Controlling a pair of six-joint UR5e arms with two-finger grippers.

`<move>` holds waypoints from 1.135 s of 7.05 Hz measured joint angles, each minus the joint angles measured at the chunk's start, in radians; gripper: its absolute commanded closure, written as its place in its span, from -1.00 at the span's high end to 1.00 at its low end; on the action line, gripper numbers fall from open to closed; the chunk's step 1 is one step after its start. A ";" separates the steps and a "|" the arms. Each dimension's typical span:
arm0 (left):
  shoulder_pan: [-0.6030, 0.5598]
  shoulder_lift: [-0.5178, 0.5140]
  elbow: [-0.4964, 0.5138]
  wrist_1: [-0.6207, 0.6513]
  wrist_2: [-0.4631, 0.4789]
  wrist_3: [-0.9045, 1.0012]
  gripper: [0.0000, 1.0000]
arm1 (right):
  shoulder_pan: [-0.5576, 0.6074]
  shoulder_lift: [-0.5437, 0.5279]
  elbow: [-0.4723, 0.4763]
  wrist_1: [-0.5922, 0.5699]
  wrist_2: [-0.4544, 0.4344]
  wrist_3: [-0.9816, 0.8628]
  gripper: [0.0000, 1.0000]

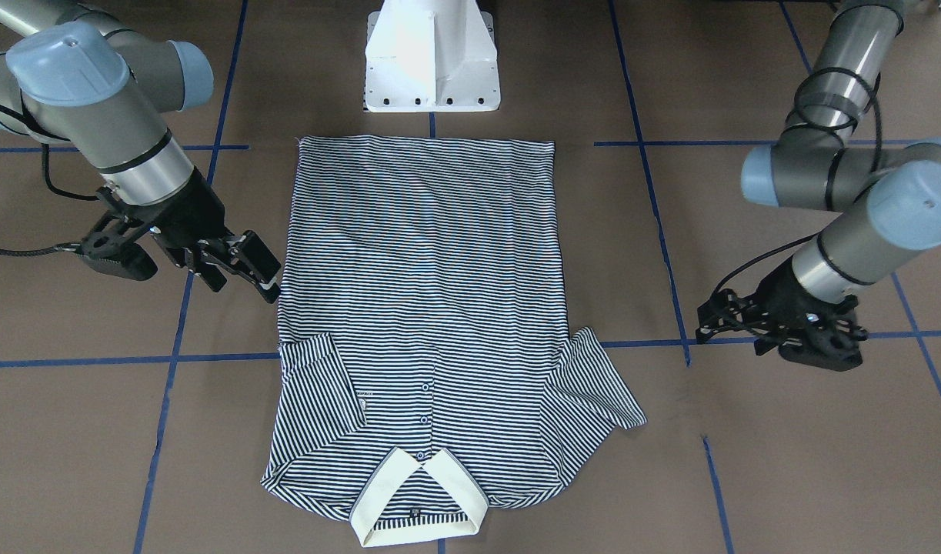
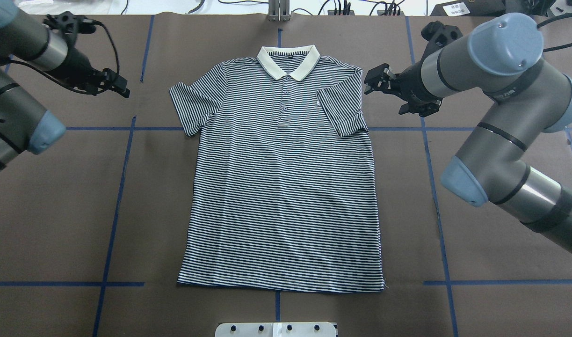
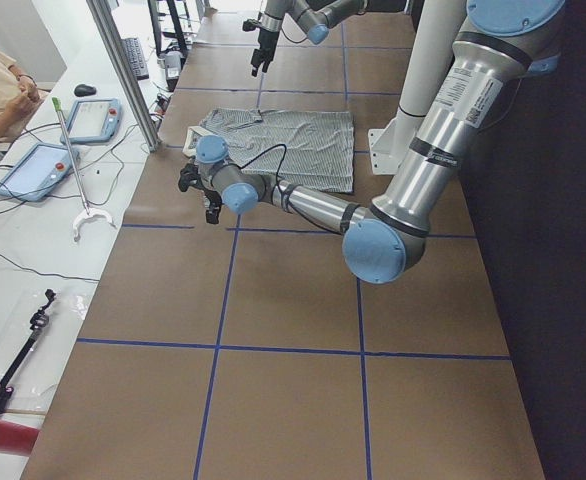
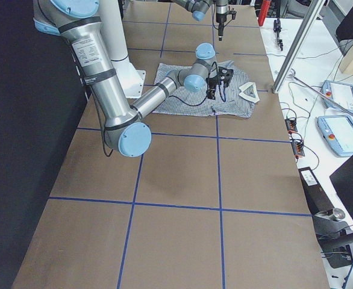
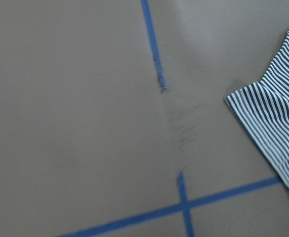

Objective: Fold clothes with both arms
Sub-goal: 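Bring the left gripper to the shoulder nearest it while right gripper hovers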

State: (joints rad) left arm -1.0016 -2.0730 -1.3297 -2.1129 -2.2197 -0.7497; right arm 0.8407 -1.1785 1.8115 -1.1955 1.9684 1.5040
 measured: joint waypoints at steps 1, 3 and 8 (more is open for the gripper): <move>0.039 -0.052 0.064 -0.055 0.047 -0.030 0.51 | 0.002 -0.028 0.034 0.000 -0.002 -0.001 1.00; 0.083 -0.094 0.146 -0.161 0.125 -0.047 0.30 | 0.001 -0.061 0.054 0.003 -0.008 -0.002 1.00; 0.119 -0.191 0.333 -0.283 0.224 -0.042 0.03 | 0.000 -0.076 0.057 0.008 -0.011 -0.002 1.00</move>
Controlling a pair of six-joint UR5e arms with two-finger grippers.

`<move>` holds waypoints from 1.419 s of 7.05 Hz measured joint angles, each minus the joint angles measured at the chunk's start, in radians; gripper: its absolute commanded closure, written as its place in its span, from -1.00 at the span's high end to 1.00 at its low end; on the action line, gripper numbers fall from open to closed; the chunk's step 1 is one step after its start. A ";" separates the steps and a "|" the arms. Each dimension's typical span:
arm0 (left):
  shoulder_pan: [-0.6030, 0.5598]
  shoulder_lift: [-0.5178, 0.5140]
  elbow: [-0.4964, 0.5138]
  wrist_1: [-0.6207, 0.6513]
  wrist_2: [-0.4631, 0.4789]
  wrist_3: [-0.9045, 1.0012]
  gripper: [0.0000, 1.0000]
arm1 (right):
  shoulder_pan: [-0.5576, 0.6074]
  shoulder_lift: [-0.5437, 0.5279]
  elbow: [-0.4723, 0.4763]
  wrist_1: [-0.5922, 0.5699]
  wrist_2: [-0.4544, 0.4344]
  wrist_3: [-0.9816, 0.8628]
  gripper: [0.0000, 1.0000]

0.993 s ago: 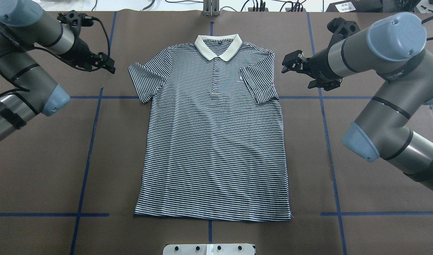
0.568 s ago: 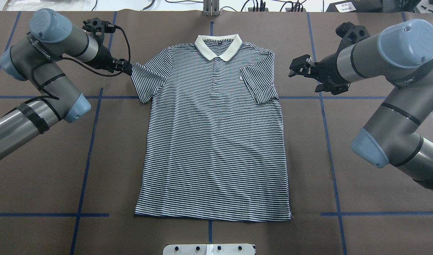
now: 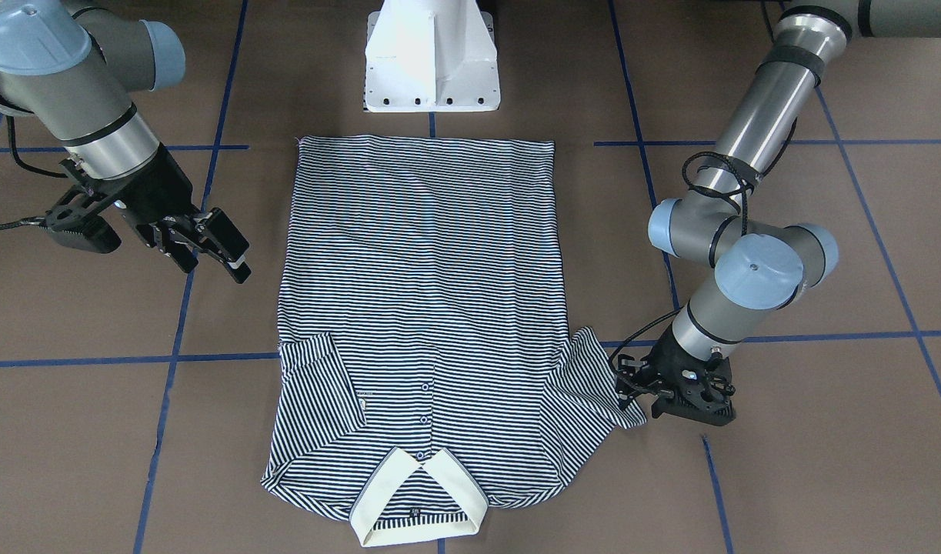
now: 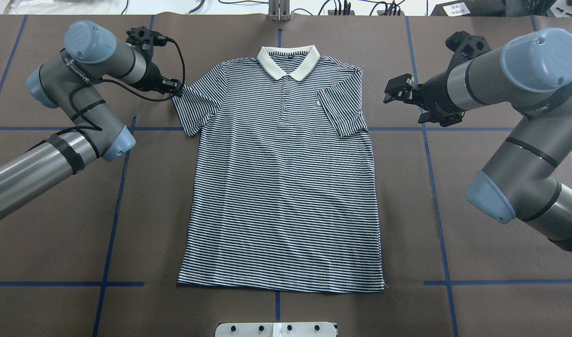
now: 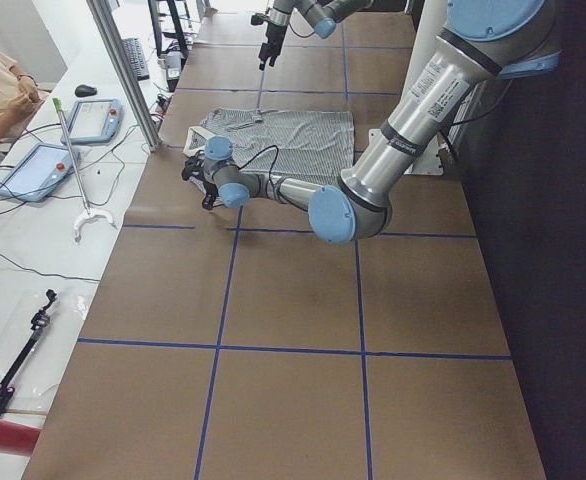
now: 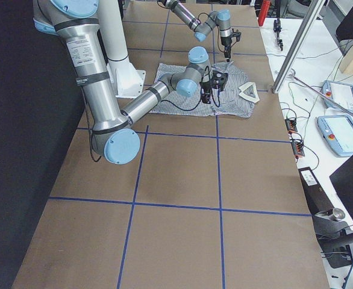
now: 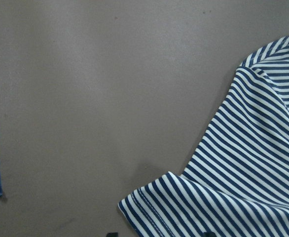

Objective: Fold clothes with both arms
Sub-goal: 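Bring the left gripper to the shoulder nearest it while right gripper hovers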

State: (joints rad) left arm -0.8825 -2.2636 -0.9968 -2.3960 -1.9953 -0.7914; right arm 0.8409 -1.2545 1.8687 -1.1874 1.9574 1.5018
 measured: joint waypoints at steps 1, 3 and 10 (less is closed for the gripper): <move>0.000 -0.005 0.007 -0.005 0.011 0.001 0.01 | 0.000 -0.001 -0.001 0.000 0.000 0.000 1.00; 0.000 -0.017 0.023 -0.008 0.044 0.002 0.01 | -0.001 0.000 -0.005 -0.001 -0.001 0.000 1.00; 0.006 -0.040 0.061 -0.010 0.061 0.001 -1.00 | -0.002 -0.001 -0.012 0.000 -0.002 0.000 1.00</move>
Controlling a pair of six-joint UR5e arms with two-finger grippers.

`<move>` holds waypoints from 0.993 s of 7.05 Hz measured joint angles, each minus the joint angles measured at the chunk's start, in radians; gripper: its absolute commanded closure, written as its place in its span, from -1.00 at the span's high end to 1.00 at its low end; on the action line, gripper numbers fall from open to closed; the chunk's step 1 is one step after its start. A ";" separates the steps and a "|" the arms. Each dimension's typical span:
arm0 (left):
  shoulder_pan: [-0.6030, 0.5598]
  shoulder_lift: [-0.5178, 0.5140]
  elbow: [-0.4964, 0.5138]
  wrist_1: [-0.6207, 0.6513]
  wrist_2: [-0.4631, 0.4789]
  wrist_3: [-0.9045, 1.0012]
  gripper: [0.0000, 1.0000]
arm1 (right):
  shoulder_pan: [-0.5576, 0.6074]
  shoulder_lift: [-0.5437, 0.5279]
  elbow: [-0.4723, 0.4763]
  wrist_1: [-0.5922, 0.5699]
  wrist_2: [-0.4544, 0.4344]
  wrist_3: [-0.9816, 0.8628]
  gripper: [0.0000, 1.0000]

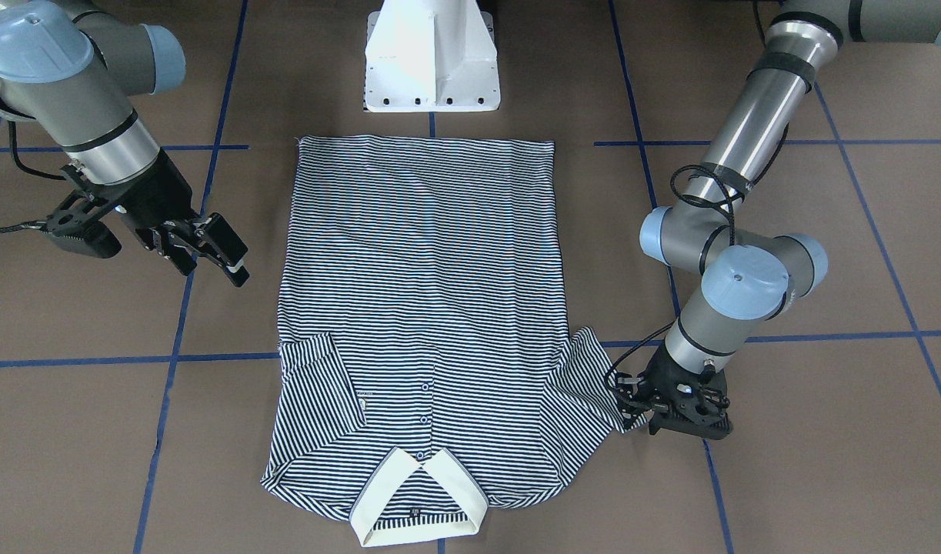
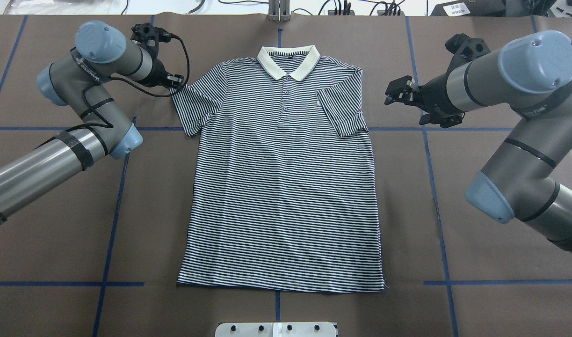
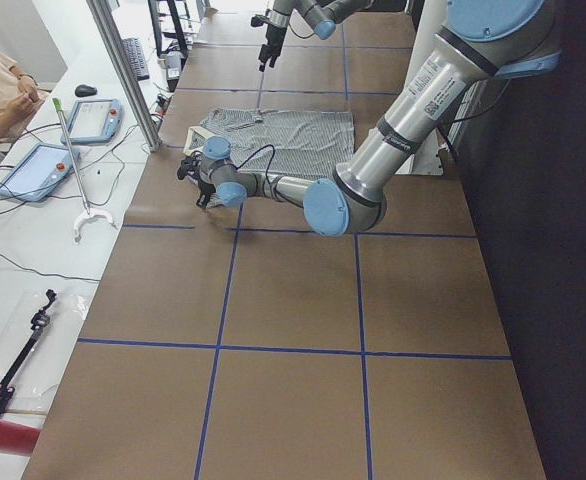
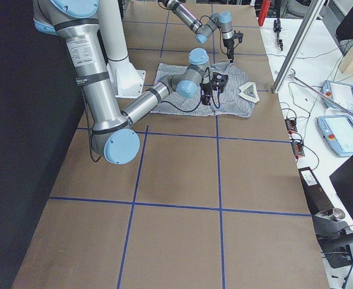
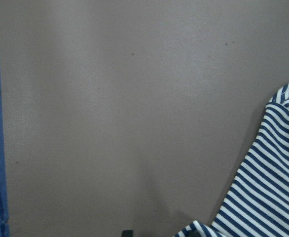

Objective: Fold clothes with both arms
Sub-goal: 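Bring the left gripper to the shoulder nearest it while right gripper hovers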

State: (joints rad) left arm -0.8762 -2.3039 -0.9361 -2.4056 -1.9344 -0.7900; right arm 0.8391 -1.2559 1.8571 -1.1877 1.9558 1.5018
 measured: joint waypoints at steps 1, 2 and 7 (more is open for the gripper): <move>0.000 0.000 0.001 0.000 0.000 0.000 -1.00 | 0.000 0.000 -0.001 0.000 0.000 0.000 1.00; 0.000 0.000 0.001 0.001 0.000 0.000 -1.00 | 0.000 0.000 -0.003 0.000 0.000 0.000 1.00; 0.000 0.012 -0.223 0.136 -0.080 -0.048 -1.00 | -0.001 0.005 -0.006 0.000 0.001 -0.002 1.00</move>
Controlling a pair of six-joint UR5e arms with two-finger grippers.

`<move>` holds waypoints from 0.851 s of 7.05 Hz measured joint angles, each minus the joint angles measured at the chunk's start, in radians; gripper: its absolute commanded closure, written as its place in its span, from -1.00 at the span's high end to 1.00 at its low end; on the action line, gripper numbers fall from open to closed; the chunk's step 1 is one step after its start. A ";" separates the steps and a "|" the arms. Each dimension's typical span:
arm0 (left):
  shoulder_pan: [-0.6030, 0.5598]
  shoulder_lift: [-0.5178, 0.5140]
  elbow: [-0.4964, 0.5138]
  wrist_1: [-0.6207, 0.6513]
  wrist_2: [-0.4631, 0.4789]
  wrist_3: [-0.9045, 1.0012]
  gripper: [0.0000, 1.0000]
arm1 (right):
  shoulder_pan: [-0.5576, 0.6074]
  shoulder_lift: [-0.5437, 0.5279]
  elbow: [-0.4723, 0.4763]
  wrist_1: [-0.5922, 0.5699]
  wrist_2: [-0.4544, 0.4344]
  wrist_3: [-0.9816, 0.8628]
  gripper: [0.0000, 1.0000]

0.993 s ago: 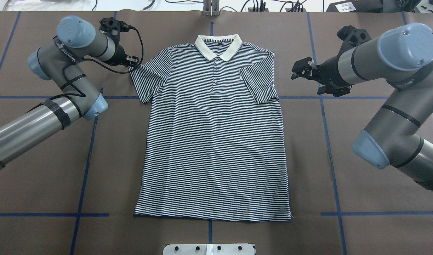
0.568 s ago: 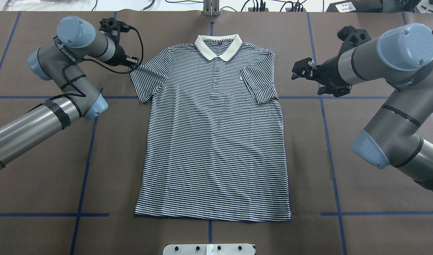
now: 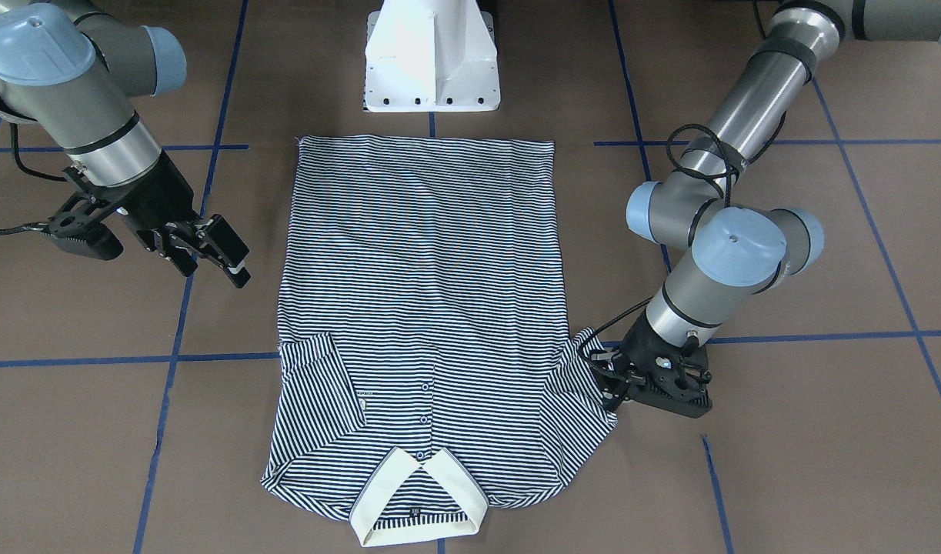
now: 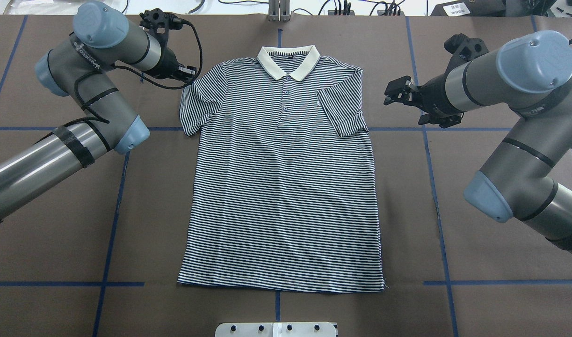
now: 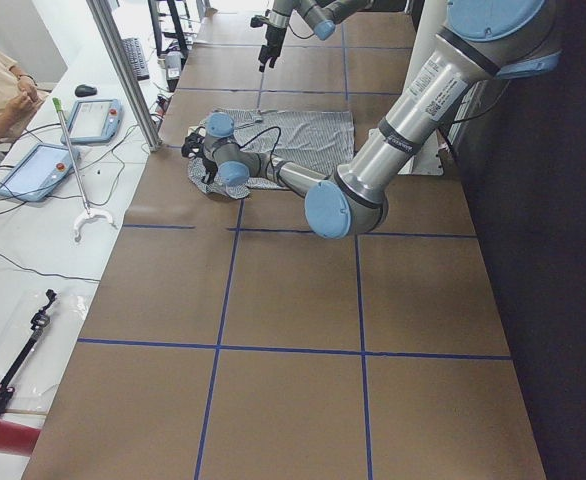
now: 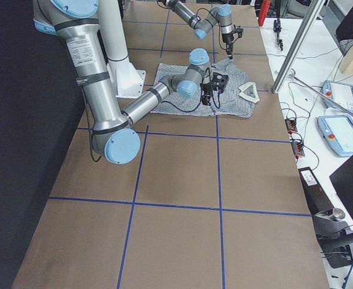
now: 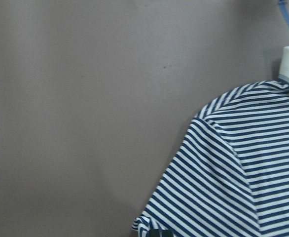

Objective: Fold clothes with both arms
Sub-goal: 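Bring the left gripper to the shoulder nearest it while right gripper hovers, then move the left gripper along the shirt while right gripper moves toward hem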

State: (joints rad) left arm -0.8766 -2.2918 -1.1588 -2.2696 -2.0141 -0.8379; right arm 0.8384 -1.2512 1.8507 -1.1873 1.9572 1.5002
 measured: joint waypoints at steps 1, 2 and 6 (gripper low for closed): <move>0.017 -0.018 -0.023 0.037 0.000 -0.049 -1.00 | 0.000 0.001 0.000 0.000 0.000 0.000 1.00; 0.048 -0.057 -0.006 0.054 0.024 -0.094 -1.00 | 0.001 0.001 0.001 0.000 0.000 0.000 1.00; 0.111 -0.187 0.150 0.049 0.125 -0.162 -1.00 | 0.001 0.004 0.003 -0.001 -0.002 0.000 1.00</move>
State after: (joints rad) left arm -0.7654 -2.4790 -1.0087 -2.2201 -1.8888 -1.0001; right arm 0.8391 -1.2469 1.8538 -1.1886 1.9555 1.5002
